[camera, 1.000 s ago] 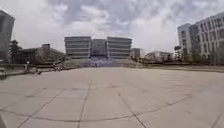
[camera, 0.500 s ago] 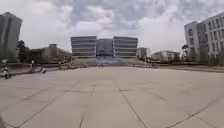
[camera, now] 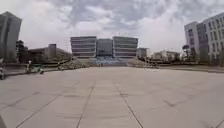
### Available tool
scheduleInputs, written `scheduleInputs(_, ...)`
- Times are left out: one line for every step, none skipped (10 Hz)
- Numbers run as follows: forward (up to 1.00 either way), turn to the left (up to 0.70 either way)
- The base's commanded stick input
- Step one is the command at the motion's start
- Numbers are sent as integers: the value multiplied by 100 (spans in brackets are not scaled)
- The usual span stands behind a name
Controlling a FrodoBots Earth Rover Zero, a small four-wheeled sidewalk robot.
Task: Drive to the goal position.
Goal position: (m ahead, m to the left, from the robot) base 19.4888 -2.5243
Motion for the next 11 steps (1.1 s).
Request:
scheduleInputs(70,2)
scheduleInputs(70,2)
scheduleInputs(70,0)
scheduleInputs(70,2)
scheduleInputs(70,0)
scheduleInputs(70,0)
scheduleInputs(70,0)
scheduleInputs(70,0)
scheduleInputs(70,0)
scheduleInputs(70,0)
scheduleInputs(70,0)
